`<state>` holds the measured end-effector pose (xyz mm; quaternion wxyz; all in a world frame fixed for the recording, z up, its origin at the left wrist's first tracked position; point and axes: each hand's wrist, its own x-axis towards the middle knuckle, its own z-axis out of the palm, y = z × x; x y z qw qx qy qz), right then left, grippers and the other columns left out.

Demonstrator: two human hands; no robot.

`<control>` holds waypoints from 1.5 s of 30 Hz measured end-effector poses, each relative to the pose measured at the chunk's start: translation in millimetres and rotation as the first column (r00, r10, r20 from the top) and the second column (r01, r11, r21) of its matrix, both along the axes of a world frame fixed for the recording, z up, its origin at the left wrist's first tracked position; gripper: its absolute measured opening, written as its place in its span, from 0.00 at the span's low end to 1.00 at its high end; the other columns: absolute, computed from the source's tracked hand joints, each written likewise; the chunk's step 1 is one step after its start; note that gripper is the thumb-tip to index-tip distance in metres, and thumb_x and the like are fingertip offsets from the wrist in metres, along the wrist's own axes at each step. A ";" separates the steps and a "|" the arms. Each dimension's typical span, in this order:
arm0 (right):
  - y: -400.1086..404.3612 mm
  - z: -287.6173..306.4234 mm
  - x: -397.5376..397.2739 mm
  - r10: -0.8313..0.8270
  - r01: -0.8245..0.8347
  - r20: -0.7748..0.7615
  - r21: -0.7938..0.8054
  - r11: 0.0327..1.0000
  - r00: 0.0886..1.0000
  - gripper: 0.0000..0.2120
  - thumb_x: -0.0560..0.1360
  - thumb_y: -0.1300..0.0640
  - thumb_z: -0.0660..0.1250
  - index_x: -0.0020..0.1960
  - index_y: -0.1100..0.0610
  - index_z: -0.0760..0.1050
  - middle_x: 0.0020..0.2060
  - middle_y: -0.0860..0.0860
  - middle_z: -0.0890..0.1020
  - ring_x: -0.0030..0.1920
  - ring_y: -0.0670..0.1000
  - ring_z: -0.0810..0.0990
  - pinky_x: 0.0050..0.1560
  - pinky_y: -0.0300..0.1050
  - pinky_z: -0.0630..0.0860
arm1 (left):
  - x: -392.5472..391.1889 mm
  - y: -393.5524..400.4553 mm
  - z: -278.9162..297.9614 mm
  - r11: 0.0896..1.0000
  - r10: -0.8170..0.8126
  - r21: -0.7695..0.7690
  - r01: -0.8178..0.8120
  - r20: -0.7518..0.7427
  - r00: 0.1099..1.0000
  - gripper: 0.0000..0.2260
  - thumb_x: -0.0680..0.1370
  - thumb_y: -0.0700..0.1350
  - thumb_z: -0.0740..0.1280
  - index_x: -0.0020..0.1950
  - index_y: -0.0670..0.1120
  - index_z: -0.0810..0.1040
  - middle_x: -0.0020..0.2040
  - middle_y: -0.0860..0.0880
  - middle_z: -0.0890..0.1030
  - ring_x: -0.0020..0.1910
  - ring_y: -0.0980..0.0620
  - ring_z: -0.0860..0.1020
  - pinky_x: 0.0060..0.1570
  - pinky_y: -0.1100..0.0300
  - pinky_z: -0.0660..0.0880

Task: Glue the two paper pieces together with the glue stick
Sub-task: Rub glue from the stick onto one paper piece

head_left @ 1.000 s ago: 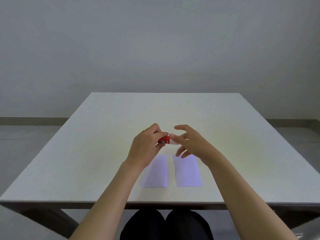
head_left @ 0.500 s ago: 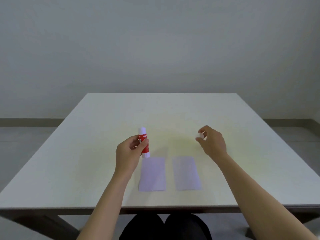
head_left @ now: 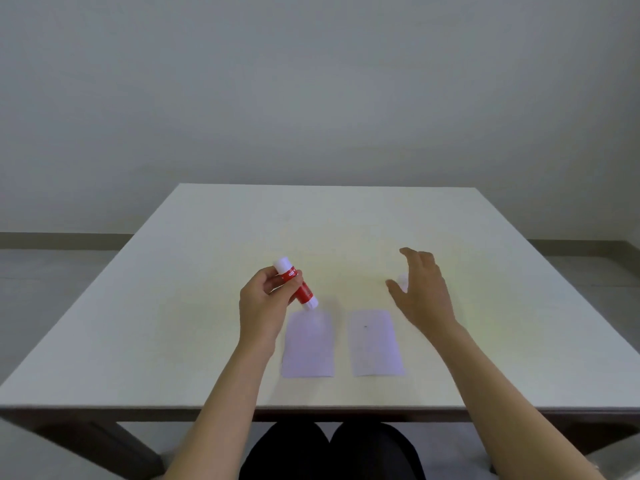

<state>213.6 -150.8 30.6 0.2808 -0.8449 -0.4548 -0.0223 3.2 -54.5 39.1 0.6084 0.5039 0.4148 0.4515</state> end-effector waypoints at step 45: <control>-4.3 18.3 -101.8 0.233 0.101 -0.970 0.239 0.966 0.075 0.26 0.77 0.38 0.58 0.30 0.57 0.71 0.21 0.48 0.63 0.19 0.48 0.61 0.21 0.37 0.59 | 13.5 -41.8 12.9 0.991 0.006 -0.128 0.048 0.388 0.922 0.07 0.71 0.37 0.74 0.45 0.40 0.78 0.46 0.43 0.86 0.46 0.50 0.85 0.44 0.62 0.80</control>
